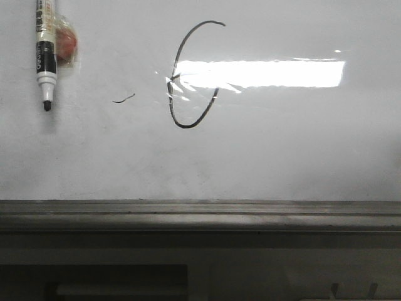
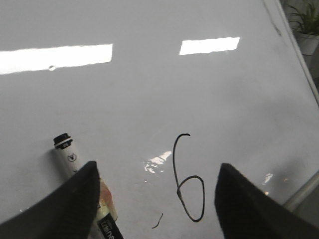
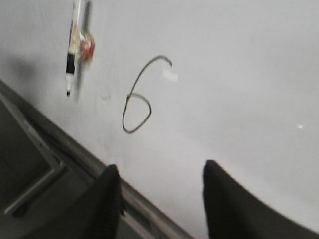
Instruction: Write number 6 on whiteboard
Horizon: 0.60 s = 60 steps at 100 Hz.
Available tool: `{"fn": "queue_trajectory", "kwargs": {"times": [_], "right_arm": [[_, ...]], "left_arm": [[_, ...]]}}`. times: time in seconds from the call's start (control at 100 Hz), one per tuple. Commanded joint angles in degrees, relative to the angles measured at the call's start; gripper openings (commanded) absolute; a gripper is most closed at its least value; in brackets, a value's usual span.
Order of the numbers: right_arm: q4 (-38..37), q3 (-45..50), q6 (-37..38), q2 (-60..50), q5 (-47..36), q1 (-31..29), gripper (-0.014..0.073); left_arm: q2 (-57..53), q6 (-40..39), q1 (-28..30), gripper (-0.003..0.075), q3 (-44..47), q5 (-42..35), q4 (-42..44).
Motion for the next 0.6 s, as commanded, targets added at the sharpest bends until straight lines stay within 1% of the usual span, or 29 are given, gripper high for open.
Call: {"fn": "queue_trajectory", "kwargs": {"times": [0.0, 0.01, 0.02, 0.03, 0.04, 0.05, 0.06, 0.07, 0.08, 0.11, 0.23, 0.31, 0.4, 0.52, 0.59], "right_arm": [[2.3, -0.4, -0.4, -2.9, -8.2, -0.3, 0.0106], [2.3, 0.1, -0.4, -3.5, -8.7, -0.3, 0.0071], [2.3, 0.1, -0.4, -3.8, -9.0, -0.3, 0.0054], [2.3, 0.5, -0.4, -4.1, -9.2, -0.3, 0.0036], [2.3, 1.0, -0.4, -4.8, -9.7, -0.3, -0.0013], [2.3, 1.2, -0.5, -5.1, -9.9, -0.3, -0.0013], [2.3, 1.5, -0.5, -5.5, -10.1, -0.3, -0.0045], [2.3, 1.8, -0.6, -6.2, -10.5, -0.3, -0.0060], [2.3, 2.4, -0.6, -6.6, -10.7, -0.3, -0.0071], [2.3, 3.7, -0.7, -8.1, -11.7, -0.3, -0.0065], [2.3, 10.3, -0.8, -16.5, -15.5, -0.3, -0.0064], [2.1, 14.1, -0.8, -22.8, -18.4, -0.3, -0.0064], [1.4, 18.1, -0.8, -28.7, -19.3, -0.3, -0.0064], [1.4, 22.3, -0.8, -33.6, -19.3, -0.3, -0.0064], [1.3, 24.0, -0.8, -34.2, -19.5, -0.3, -0.0065]], "left_arm": [[-2.3, -0.3, 0.0, 0.0263, -1.6, 1.8, 2.7], [-2.7, -0.3, 0.0, 0.0231, -1.6, 2.0, 2.8], [-2.9, -0.3, 0.0, 0.0214, -1.6, 2.3, 2.8], [-3.3, -0.3, 0.0, 0.0179, -1.6, 2.9, 3.1], [-3.5, -0.3, 0.0, 0.0162, -1.6, 3.2, 3.2], [-3.7, -0.3, 0.0, 0.0144, -1.5, 3.7, 3.6], [-4.1, -0.3, 0.0, 0.0107, -1.5, 4.0, 3.8], [-4.3, -0.3, 0.0, 0.0088, -1.5, 4.5, 4.1], [-4.6, -0.3, 0.0, 0.0051, -1.5, 4.7, 4.2], [-5.4, -0.3, 0.0, -0.0024, -1.3, 5.5, 4.4], [-9.7, -0.3, 0.0, -0.0020, 0.9, 4.7, 4.7], [-13.5, -0.3, 0.0, -0.0020, 3.6, 2.5, 4.0], [-18.9, -0.3, 0.0, -0.0020, 7.3, -0.2, 3.5], [-25.7, -0.3, 0.0, -0.0020, 11.9, -2.3, 2.1], [-28.9, -0.3, 0.0, -0.0020, 13.9, -2.3, 1.9]]}}
